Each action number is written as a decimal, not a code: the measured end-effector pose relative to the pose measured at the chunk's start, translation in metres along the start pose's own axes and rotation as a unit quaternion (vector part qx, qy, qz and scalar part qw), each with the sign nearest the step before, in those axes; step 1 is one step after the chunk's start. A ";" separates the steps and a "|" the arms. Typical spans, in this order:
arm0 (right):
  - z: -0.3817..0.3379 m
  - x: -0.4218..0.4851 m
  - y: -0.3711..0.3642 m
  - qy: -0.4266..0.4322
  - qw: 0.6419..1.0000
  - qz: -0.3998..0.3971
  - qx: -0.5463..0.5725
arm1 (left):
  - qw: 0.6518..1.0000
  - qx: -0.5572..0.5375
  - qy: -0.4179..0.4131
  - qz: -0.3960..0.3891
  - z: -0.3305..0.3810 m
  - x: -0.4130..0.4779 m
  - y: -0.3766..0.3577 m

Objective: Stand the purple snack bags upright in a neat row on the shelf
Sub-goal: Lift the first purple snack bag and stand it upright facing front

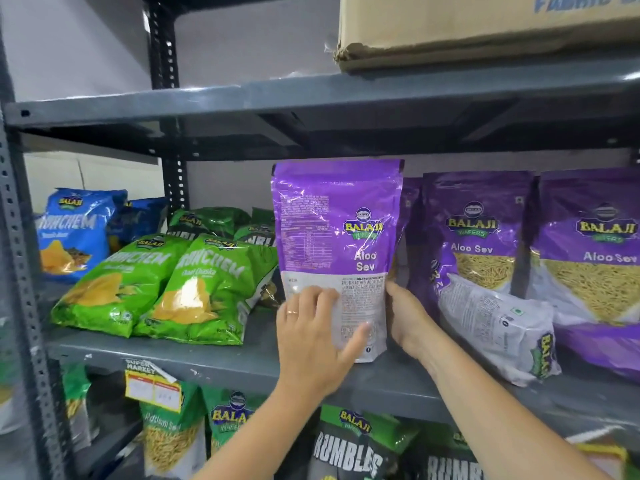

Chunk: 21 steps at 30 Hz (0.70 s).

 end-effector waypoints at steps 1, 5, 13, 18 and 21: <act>-0.002 -0.002 0.000 0.011 1.000 0.000 -0.016 | 0.999 -0.015 0.037 -0.012 -0.001 0.000 0.002; -0.012 -0.015 0.007 0.096 0.993 0.048 -0.047 | 0.974 -0.098 0.185 -0.087 -0.010 0.000 -0.003; -0.033 -0.025 0.008 0.197 0.962 0.152 -0.110 | 0.824 -0.423 0.361 -0.110 -0.052 0.006 -0.027; -0.018 -0.012 -0.004 0.072 0.992 -0.021 -0.102 | 0.779 -0.503 0.339 -0.156 -0.078 0.008 -0.029; -0.014 -0.012 0.001 0.080 0.984 -0.003 -0.159 | 0.746 -0.538 0.367 -0.135 -0.096 0.008 -0.031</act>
Point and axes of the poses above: each hand's wrist, its own x-axis towards the middle knuckle, its own y-axis out of the back of the hand, z = x × y, the point moved 7 cm from there along x, towards the middle knuckle, and after that the axes turned 7 degrees about -x, right-handed, at the moved point
